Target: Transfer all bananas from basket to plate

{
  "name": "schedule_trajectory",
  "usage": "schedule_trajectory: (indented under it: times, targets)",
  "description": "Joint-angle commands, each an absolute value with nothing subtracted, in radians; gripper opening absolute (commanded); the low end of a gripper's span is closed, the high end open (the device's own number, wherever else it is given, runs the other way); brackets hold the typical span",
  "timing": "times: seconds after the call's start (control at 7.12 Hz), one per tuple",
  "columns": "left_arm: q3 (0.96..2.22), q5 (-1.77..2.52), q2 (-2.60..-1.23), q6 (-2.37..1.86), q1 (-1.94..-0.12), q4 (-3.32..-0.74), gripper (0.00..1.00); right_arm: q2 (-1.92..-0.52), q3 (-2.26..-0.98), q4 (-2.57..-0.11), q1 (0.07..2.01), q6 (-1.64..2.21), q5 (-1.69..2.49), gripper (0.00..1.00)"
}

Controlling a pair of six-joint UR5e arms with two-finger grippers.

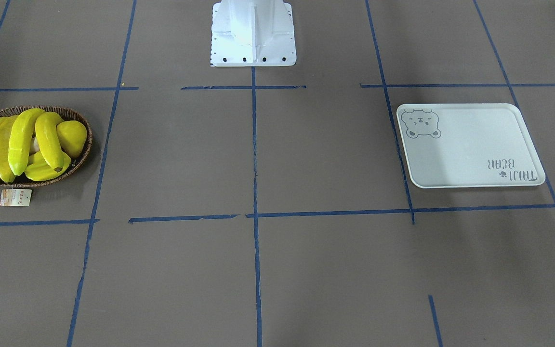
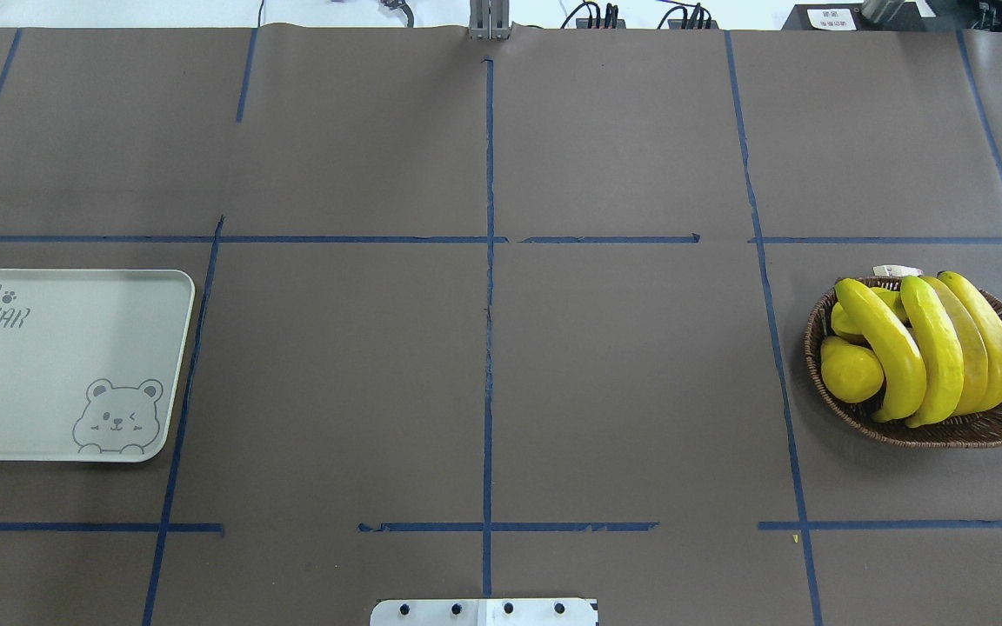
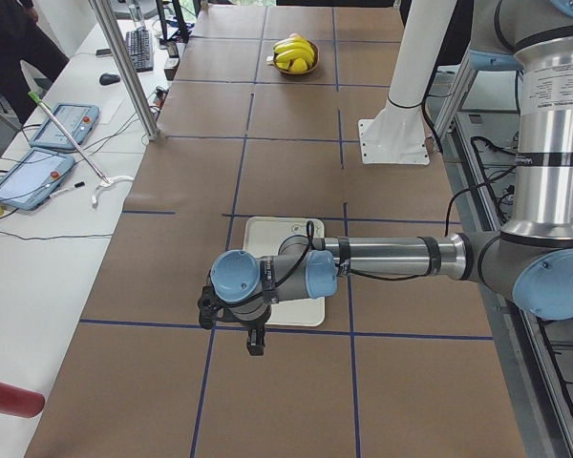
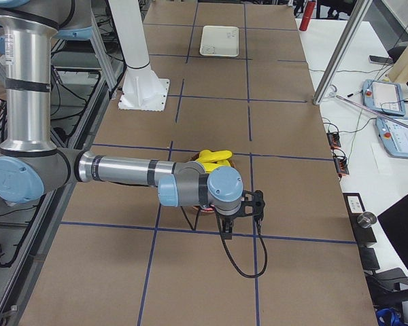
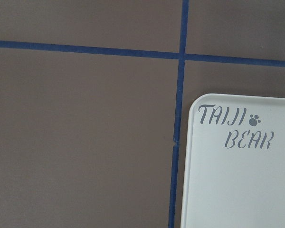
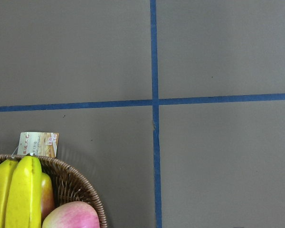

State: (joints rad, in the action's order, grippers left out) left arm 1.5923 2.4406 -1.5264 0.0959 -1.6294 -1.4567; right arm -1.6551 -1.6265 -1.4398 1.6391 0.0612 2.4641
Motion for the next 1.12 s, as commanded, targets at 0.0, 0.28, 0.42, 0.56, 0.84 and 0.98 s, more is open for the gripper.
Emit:
schedule_trajectory:
  times: [0.0, 0.28, 0.42, 0.56, 0.84, 0.98]
  targets:
    - [1.592, 2.441, -1.525, 0.097, -1.631, -1.457, 1.00, -1.649, -1.625, -1.446, 1.638, 0.063, 2.465, 1.00]
    - [1.594, 2.450, -1.526, 0.092, -1.631, -1.457, 1.00, -1.651, -1.624, -1.445, 1.638, 0.063, 2.464, 1.00]
    - [1.592, 2.450, -1.526, 0.094, -1.631, -1.457, 1.00, -1.652, -1.623, -1.442, 1.638, 0.063, 2.459, 1.00]
    - [1.592, 2.448, -1.526, 0.092, -1.629, -1.457, 1.00, -1.654, -1.623, -1.439, 1.638, 0.063, 2.456, 1.00]
    - [1.592, 2.448, -1.526, 0.087, -1.629, -1.457, 1.00, -1.654, -1.624, -1.439, 1.634, 0.063, 2.460, 1.00]
    - [1.592, 2.448, -1.526, 0.087, -1.629, -1.457, 1.00, -1.652, -1.628, -1.436, 1.629, 0.064, 2.462, 1.00]
